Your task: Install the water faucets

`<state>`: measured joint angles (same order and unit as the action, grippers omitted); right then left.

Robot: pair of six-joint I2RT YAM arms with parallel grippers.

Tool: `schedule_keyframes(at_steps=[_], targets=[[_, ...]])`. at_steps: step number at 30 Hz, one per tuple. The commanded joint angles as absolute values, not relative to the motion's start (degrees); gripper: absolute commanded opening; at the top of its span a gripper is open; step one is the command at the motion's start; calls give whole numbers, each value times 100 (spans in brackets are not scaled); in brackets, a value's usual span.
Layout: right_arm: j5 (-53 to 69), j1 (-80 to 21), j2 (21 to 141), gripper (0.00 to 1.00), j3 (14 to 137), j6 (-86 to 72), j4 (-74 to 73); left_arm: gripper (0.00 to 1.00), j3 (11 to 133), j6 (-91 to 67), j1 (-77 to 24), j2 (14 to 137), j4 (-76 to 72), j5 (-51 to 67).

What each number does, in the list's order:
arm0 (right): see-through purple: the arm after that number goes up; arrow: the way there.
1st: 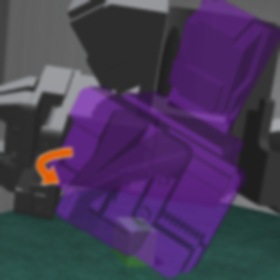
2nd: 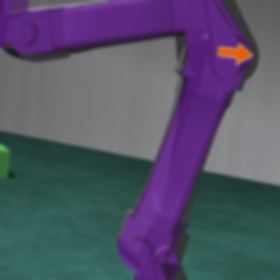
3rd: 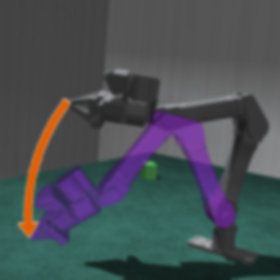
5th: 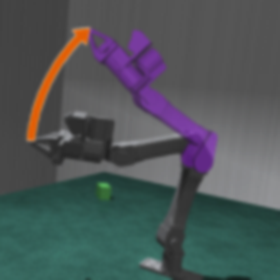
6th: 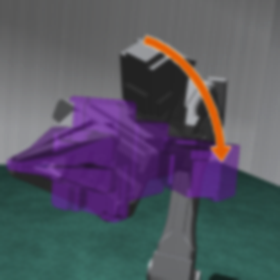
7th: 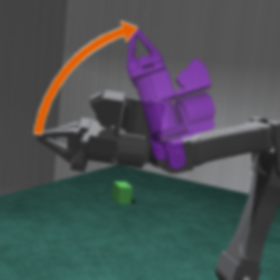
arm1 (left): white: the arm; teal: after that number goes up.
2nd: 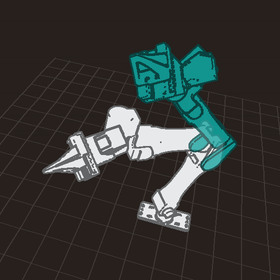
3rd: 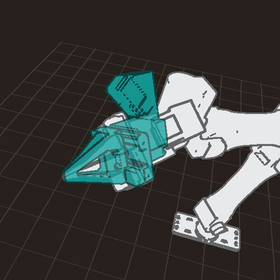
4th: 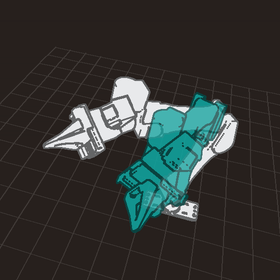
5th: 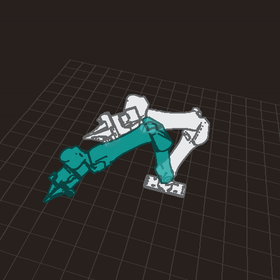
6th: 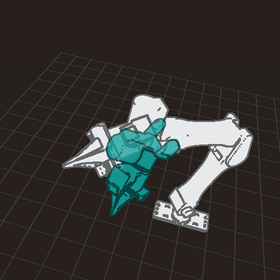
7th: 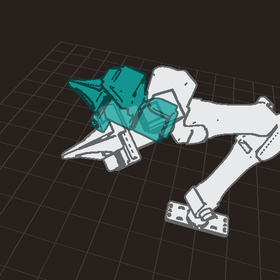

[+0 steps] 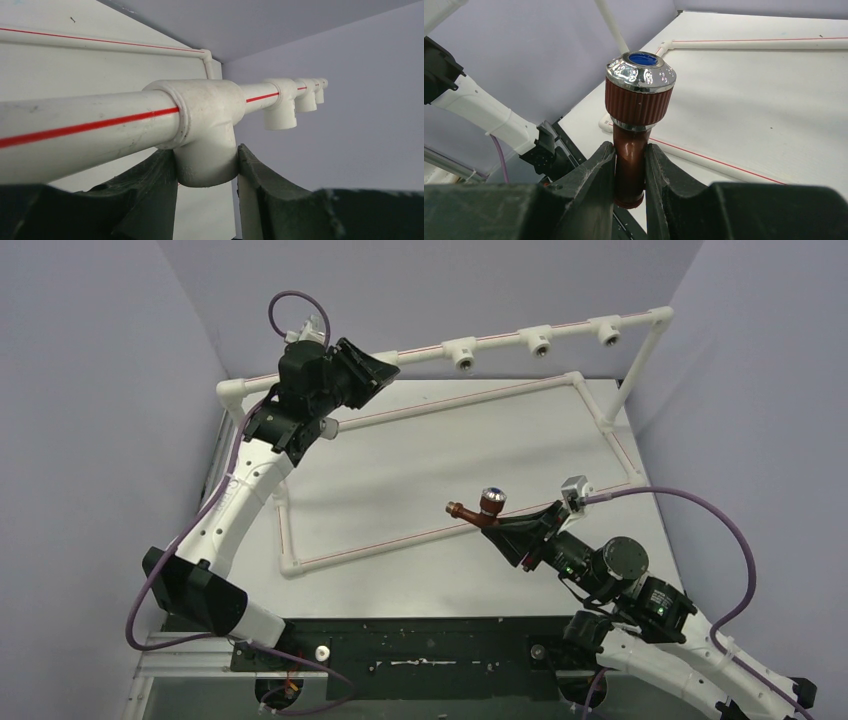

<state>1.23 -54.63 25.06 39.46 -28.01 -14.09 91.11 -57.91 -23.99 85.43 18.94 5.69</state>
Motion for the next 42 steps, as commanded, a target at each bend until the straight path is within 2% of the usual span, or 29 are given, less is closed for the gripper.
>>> schedule_keyframes(at_steps=[1, 4, 8, 9, 18, 35, 42], targets=[[18, -5464, 2391, 0, 3990, -2746, -1203, 30, 9439, -5880, -2470, 8660, 1591, 519], [18, -5462, 2373, 0, 3990, -2751, -1221, 22, 9457, -5873, -2470, 8675, 1586, 502], [18, -5458, 2381, 0, 4024, -2760, -1231, 1, 9457, -5810, -2470, 8570, 1637, 397], [18, -5461, 2382, 0, 4037, -2760, -1238, 0, 9461, -5776, -2462, 8523, 1673, 367], [18, -5458, 2508, 0, 4121, -2783, -1249, 0, 9282, -5550, -2114, 7865, 2003, 152], [-659, -5466, 2801, 0, 4445, -2674, -1546, 0, 8528, -5157, -110, 6502, 2549, 1393], [-1338, -5459, 3010, 0, 4702, -2445, -1838, 0, 8660, -4812, -31, 6084, 2984, 1314]])
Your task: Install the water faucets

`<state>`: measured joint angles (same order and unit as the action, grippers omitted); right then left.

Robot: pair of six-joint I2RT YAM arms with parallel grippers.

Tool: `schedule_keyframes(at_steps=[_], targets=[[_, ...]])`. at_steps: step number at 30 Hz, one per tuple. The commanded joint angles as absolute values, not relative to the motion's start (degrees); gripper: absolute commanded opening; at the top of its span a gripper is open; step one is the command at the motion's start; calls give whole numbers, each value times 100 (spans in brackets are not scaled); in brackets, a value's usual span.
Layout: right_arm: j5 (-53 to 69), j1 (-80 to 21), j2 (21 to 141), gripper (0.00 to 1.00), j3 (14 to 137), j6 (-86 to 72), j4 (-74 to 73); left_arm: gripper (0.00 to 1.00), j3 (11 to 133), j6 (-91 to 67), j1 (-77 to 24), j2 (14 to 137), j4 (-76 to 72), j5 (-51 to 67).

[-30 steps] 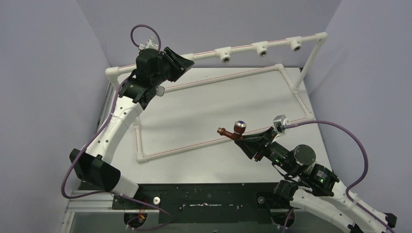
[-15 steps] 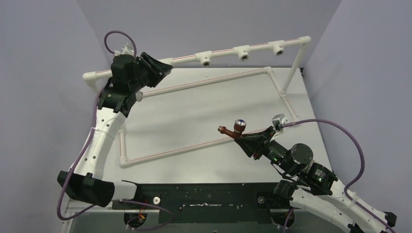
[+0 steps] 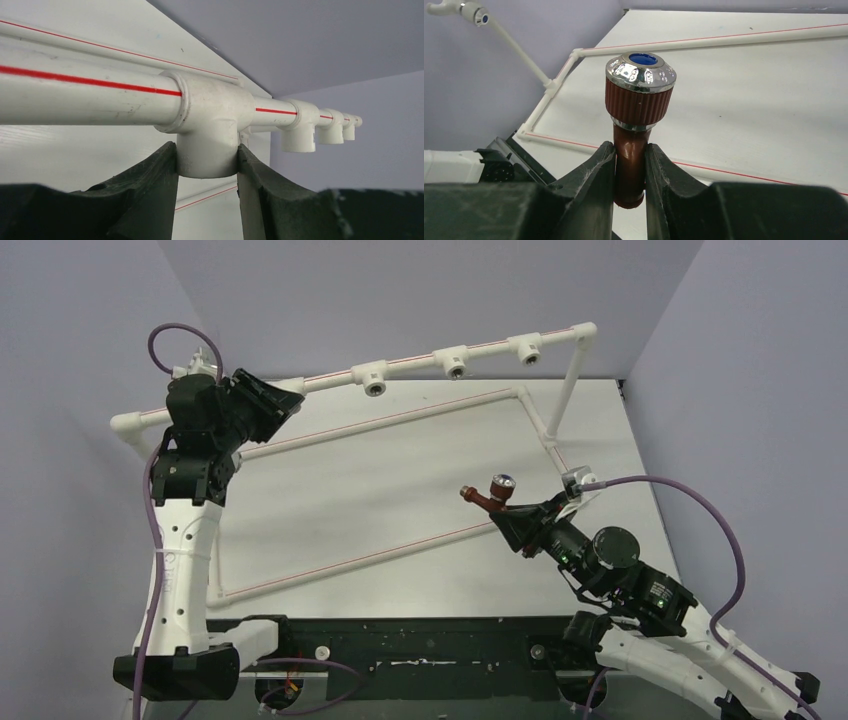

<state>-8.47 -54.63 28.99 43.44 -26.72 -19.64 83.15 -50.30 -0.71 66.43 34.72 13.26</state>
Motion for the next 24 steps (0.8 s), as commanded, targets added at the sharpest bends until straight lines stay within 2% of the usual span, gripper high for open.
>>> schedule_keyframes(at_steps=[1, 6, 7, 16, 21, 24], targets=[[-1363, -5458, 3057, 0, 4729, -2413, -1815, 0, 8665, -4790, -31, 6046, 2988, 1284], [-1741, -5458, 3262, 0, 4858, -2196, -1832, 0, 8634, -4695, -27, 5939, 3039, 1128], [-1832, -5458, 3301, 0, 4874, -2151, -1836, 3, 8631, -4667, -31, 5919, 3034, 1099], [-2673, -5464, 3603, 0, 4980, -1641, -1679, 49, 8959, -4298, -31, 5829, 3076, 1155], [-3222, -5449, 3898, 0, 5055, -1246, -1551, 66, 8939, -4130, -29, 5738, 3064, 1494], [-3436, -5390, 4096, 0, 5118, -1002, -1466, 70, 8913, -3998, -31, 5654, 3097, 1668]])
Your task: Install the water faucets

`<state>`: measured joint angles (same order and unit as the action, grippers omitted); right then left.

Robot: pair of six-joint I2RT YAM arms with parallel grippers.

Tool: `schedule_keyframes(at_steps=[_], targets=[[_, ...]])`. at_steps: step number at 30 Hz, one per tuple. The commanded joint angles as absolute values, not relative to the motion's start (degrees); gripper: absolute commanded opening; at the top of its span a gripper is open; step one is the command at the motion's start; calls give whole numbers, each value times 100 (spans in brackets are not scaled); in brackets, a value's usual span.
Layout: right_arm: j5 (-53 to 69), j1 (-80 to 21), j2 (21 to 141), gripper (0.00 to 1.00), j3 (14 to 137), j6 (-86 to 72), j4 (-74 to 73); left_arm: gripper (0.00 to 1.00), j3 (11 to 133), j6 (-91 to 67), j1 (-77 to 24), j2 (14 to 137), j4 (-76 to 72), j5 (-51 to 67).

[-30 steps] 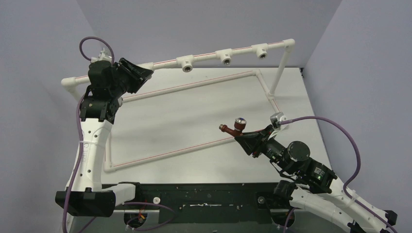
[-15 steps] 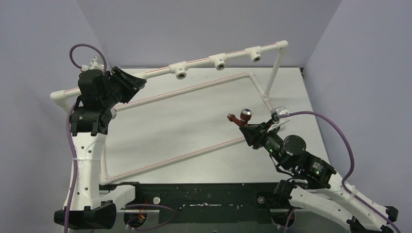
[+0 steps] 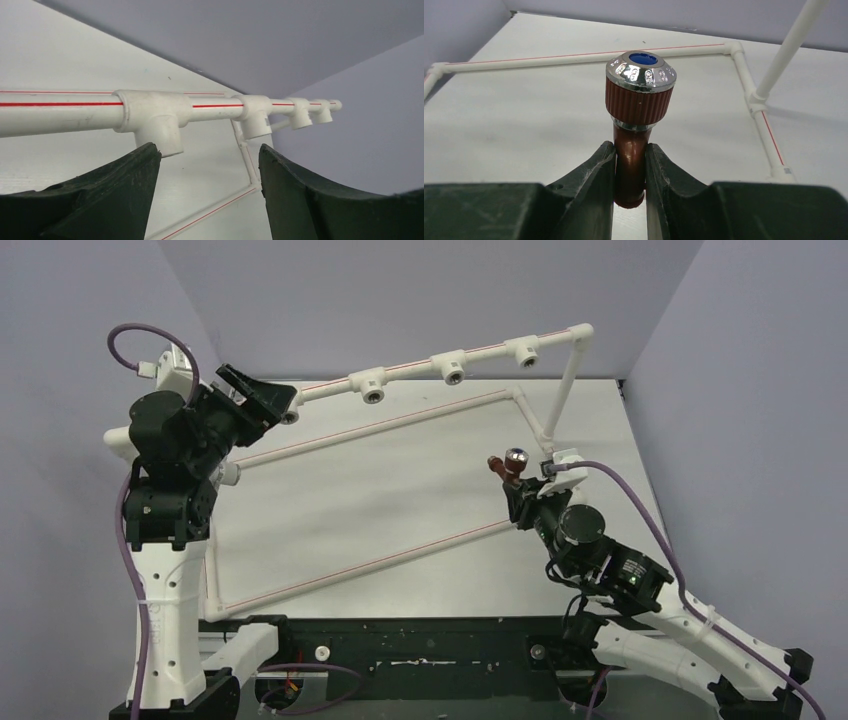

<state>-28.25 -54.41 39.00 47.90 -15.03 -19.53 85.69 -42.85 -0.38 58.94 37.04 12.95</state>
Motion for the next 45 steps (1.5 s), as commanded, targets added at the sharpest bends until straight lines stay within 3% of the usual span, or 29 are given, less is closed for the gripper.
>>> schedule_keyframes(at_steps=[1, 8, 16, 25, 33, 45], targets=[[-3494, -5356, 4155, 0, 5135, -901, -1422, 71, 8905, -3946, -35, 5639, 3101, 1731], [-3438, -4923, 4738, 0, 5323, -302, -1163, 71, 8844, -3400, -33, 5542, 3063, 1962], [-1669, -3390, 5131, 0, 5322, -466, -972, 70, 8690, -2864, -28, 5831, 2392, 1857], [-777, -2743, 4858, 0, 4728, -691, -643, 68, 8581, -2402, -259, 6435, 1736, 1021], [515, -2128, 4579, 0, 4552, -1000, -333, 68, 8606, -1502, -982, 7127, 1328, -429], [684, -1857, 4551, 0, 4425, -958, -44, 67, 7925, -887, -1210, 7536, 414, -1025]])
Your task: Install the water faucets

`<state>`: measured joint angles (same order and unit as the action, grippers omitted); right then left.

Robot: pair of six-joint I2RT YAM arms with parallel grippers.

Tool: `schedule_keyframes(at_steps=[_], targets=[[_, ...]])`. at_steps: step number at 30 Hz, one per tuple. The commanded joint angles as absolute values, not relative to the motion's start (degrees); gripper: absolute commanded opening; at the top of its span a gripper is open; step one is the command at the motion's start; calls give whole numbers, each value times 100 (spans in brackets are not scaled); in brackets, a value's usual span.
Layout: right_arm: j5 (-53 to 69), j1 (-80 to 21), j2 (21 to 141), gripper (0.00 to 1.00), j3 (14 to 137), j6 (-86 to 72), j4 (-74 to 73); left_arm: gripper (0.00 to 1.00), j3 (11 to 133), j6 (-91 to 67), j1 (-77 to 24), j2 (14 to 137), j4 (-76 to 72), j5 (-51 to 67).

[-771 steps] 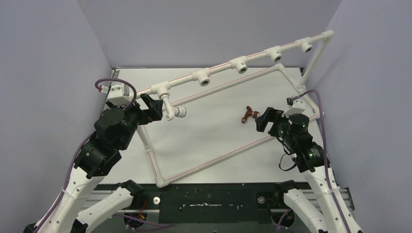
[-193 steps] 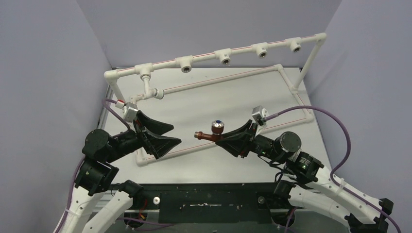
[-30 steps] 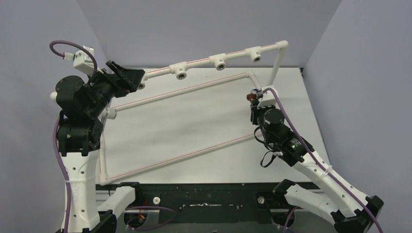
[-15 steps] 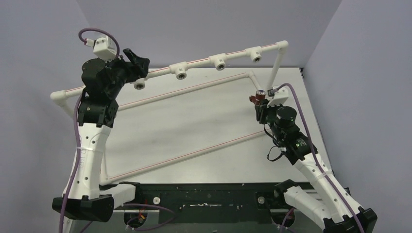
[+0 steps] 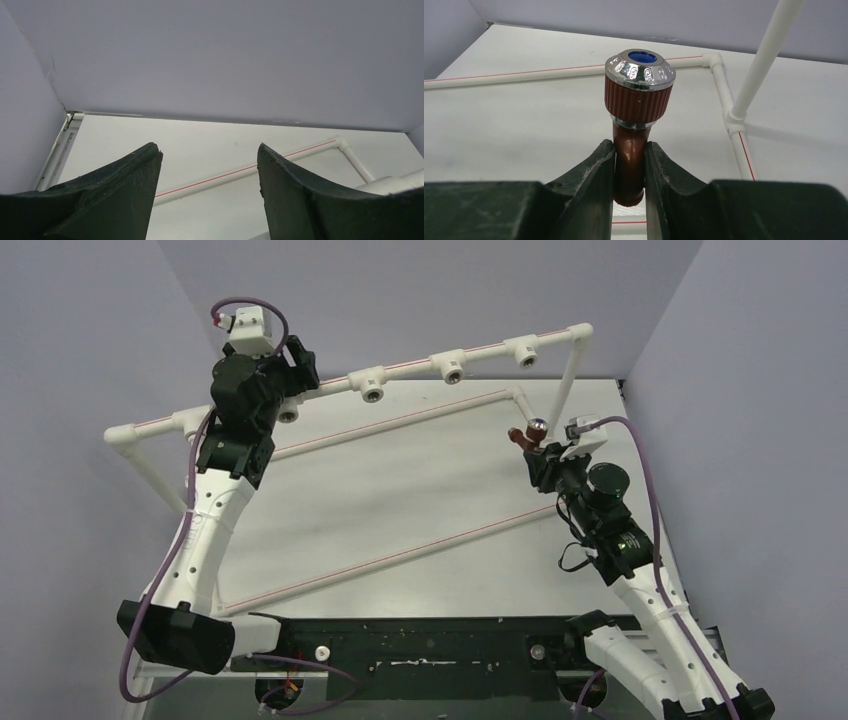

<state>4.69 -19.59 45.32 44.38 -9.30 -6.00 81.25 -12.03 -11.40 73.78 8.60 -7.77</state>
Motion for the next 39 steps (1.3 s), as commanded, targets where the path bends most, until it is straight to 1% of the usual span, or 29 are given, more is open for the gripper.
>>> schedule_keyframes(at_steps=[1, 6, 17, 22, 26, 31, 35, 39], targets=[[719, -1852, 4560, 0, 4429, -966, -44, 67, 7835, -800, -1239, 7555, 268, -1047], [698, -1845, 4463, 0, 4357, -1130, 147, 68, 7409, -591, -1322, 7612, -286, -1410], [751, -1837, 4404, 0, 4604, -1216, 168, 68, 7530, -498, -1446, 8069, -404, -1700], [553, -1826, 4436, 0, 4673, -1181, 123, 69, 7351, -404, -1486, 8066, -440, -1771], [234, -1791, 4531, 0, 4675, -854, 142, 70, 7226, -418, -1449, 8137, -455, -1776], [172, -1477, 4504, 0, 4318, -477, 811, 71, 7085, -738, -1225, 8134, -532, -1551], [662, -962, 4670, 0, 4143, -305, 1231, 71, 6957, -1205, -910, 8129, -586, -1186], [886, -565, 4814, 0, 3981, -347, 1786, 70, 6942, -1301, -817, 8150, -597, -1045]])
